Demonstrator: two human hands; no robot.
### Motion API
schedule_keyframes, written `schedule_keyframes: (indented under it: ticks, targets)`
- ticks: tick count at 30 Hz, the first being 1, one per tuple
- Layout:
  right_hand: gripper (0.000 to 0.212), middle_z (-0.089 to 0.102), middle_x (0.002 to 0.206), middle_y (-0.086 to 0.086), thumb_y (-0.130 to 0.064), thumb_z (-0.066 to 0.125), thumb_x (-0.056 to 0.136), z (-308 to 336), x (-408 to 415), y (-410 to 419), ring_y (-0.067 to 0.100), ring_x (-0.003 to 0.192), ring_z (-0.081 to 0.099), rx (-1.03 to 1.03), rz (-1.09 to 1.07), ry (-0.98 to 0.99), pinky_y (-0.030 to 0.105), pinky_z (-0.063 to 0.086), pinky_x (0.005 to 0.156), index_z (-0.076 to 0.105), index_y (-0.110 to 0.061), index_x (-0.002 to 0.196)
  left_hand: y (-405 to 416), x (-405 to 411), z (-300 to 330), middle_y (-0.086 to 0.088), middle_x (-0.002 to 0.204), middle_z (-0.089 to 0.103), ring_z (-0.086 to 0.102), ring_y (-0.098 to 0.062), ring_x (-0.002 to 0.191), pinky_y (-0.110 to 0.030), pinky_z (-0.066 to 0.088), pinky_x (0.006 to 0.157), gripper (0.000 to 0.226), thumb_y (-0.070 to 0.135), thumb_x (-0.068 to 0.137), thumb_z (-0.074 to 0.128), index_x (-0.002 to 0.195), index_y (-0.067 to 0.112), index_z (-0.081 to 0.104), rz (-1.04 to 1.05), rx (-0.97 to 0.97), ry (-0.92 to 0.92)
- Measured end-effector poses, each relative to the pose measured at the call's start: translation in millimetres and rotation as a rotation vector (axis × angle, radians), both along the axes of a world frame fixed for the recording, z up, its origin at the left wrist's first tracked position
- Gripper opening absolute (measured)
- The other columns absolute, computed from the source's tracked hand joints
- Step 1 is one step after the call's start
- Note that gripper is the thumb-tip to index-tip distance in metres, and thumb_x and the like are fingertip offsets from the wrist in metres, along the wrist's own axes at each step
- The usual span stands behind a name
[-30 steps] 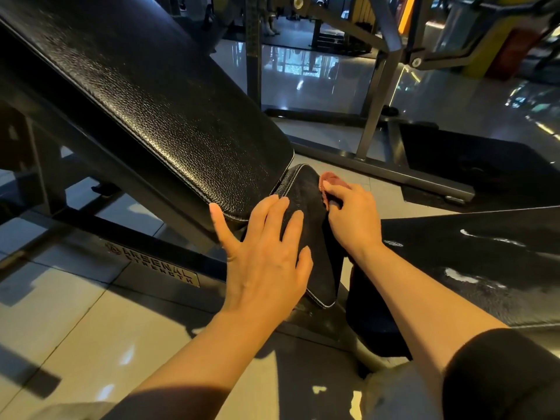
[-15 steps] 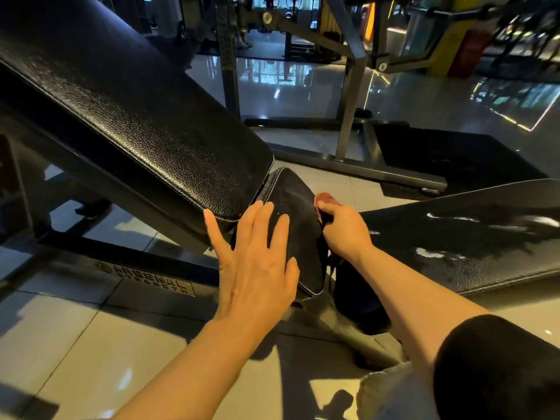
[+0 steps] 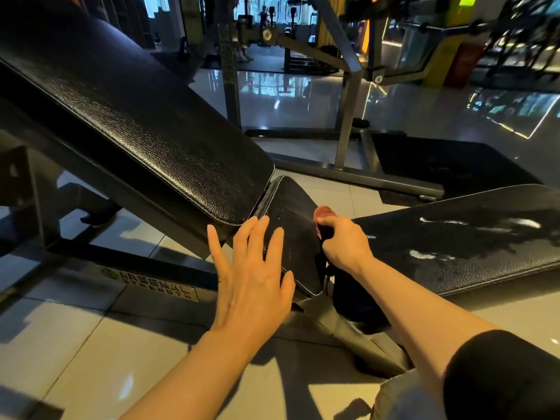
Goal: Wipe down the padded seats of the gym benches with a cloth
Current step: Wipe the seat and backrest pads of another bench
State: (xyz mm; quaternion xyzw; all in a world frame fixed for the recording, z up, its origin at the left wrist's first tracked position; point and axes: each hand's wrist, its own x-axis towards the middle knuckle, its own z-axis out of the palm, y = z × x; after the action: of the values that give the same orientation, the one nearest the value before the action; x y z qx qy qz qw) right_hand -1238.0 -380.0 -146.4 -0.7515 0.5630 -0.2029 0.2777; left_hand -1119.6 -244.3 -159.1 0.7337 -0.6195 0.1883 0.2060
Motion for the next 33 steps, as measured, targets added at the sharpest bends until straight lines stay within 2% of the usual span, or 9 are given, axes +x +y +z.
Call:
schedule_keyframes:
  ticks: [4,8,11,16,18,21,23,29,33]
  targets:
    - [0.053,0.048,0.141,0.001,0.005,0.057,0.086,10,17,14,0.023,0.13,0.044,-0.158,0.102,-0.101,0.032,0.038,0.105,0.059,-0.022,0.131,3,3,-2,-0.017,0.14,0.045,0.037,-0.032,0.135,-0.067,0.011,0.112,0.065,0.035,0.075,0.069,0.132,0.009,0.053,0.006,-0.017,-0.003]
    - [0.056,0.036,0.15,-0.006,0.007,0.054,0.086,12,29,28,0.016,0.139,0.032,-0.27,0.302,-0.212,0.033,0.031,0.113,0.059,-0.026,0.131,5,3,-2,-0.017,0.142,0.044,0.035,-0.031,0.136,-0.067,0.01,0.112,0.064,0.036,0.076,0.067,0.132,0.009,0.052,0.008,-0.006,-0.006]
    - [0.054,0.041,0.147,-0.003,0.006,0.054,0.087,2,18,17,0.02,0.133,0.041,-0.19,0.142,-0.195,0.031,0.036,0.106,0.058,-0.023,0.132,7,3,-4,-0.017,0.142,0.044,0.037,-0.032,0.136,-0.069,0.012,0.11,0.066,0.035,0.074,0.071,0.132,0.01,0.052,0.009,0.012,-0.005]
    - [0.046,0.053,0.14,0.003,-0.003,0.057,0.09,-1,8,8,0.026,0.124,0.052,-0.053,-0.068,-0.026,0.035,0.042,0.103,0.061,-0.024,0.13,10,5,-4,-0.016,0.14,0.046,0.039,-0.031,0.135,-0.069,0.018,0.11,0.067,0.033,0.073,0.074,0.132,0.009,0.053,-0.004,-0.002,-0.006]
    - [0.044,0.051,0.14,0.0,-0.003,0.058,0.089,7,17,20,0.022,0.125,0.05,-0.13,-0.043,-0.07,0.031,0.041,0.102,0.062,-0.023,0.128,10,6,-3,-0.015,0.141,0.047,0.039,-0.03,0.135,-0.066,0.019,0.111,0.066,0.032,0.073,0.074,0.132,0.008,0.053,-0.013,-0.013,-0.012]
    - [0.044,0.044,0.146,-0.007,-0.003,0.058,0.089,16,29,45,0.015,0.132,0.042,-0.343,0.176,-0.185,0.029,0.036,0.107,0.062,-0.024,0.127,9,5,-2,-0.013,0.141,0.047,0.039,-0.028,0.135,-0.065,0.017,0.112,0.067,0.03,0.072,0.073,0.133,0.008,0.053,-0.01,-0.015,0.004]
    - [0.047,0.041,0.149,-0.008,-0.003,0.057,0.089,14,31,50,0.014,0.135,0.039,-0.391,0.256,-0.192,0.028,0.035,0.108,0.061,-0.027,0.129,9,3,-2,-0.013,0.141,0.046,0.038,-0.028,0.135,-0.064,0.017,0.113,0.069,0.03,0.071,0.074,0.133,0.008,0.052,-0.006,-0.009,0.01]
    - [0.045,0.054,0.138,0.002,-0.004,0.061,0.088,-1,5,20,0.024,0.121,0.054,-0.113,-0.041,-0.01,0.035,0.044,0.1,0.062,-0.024,0.128,14,5,-3,-0.013,0.141,0.048,0.04,-0.031,0.134,-0.066,0.022,0.11,0.07,0.031,0.071,0.077,0.134,0.01,0.053,-0.005,0.01,-0.003]
    - [0.048,0.056,0.136,0.003,-0.003,0.063,0.087,6,9,31,0.023,0.123,0.053,-0.14,-0.033,0.034,0.033,0.043,0.103,0.06,-0.022,0.131,16,8,-2,-0.012,0.141,0.05,0.04,-0.03,0.134,-0.065,0.022,0.111,0.07,0.031,0.07,0.077,0.133,0.01,0.054,-0.006,0.006,-0.014]
